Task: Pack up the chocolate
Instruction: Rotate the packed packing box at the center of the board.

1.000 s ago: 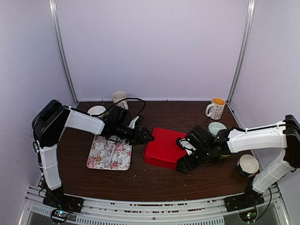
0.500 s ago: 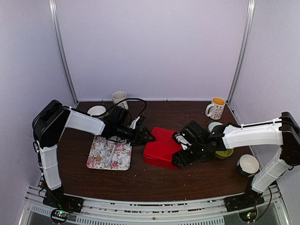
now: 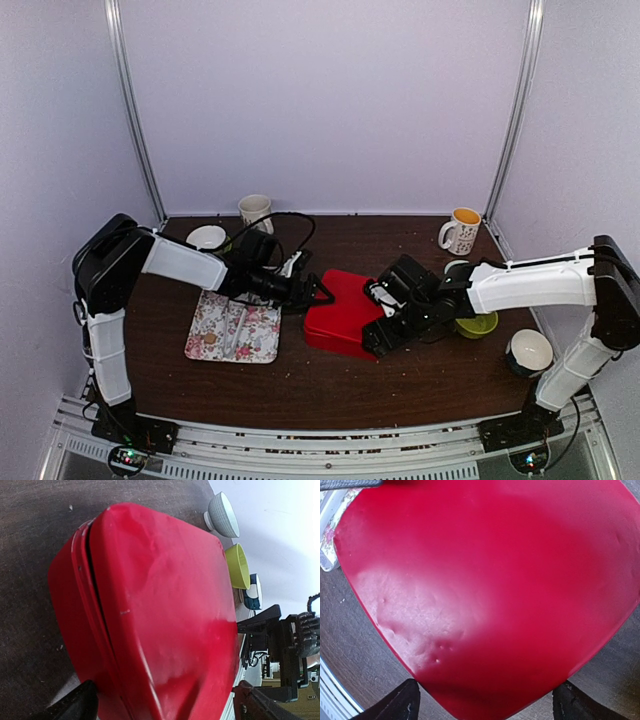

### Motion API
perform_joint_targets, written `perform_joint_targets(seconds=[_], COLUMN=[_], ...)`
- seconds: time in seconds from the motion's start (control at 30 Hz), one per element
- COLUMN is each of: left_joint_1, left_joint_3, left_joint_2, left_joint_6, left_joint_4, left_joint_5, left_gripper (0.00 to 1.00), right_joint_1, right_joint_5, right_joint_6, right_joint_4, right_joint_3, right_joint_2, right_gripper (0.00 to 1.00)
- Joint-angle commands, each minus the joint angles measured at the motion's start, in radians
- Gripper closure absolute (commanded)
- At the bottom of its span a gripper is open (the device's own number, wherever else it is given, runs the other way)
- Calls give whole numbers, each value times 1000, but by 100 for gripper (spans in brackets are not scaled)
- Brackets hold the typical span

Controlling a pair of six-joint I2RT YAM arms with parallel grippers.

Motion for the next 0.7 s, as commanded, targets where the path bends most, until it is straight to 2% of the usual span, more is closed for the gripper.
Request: perform_joint_targets(seconds=[0.0, 0.07, 0.33, 0.5, 0.67], left_joint_1=[-7, 3, 29, 34, 36], left_joint_3=[23, 20, 65, 106, 116], left_joint_2=[5, -4, -2, 38, 69], left_joint_6=[9, 13, 54, 71, 66], left_joint_4=[21, 15, -54, -91, -81], left_joint_5=[-12, -25, -55, -64, -55], left_gripper=[3, 2, 3, 12, 24], right_joint_1=[-6, -19, -135, -230, -283], right_joint_5=[-42, -63, -162, -253, -323], right_joint_6=[0, 0, 18, 86, 180], right_joint_4=[75, 86, 143, 232, 370], right_joint_3=[-23, -45, -106, -121, -147], right_joint_2=[-47, -78, -176, -145, -83], right_gripper=[5, 0, 0, 1, 7])
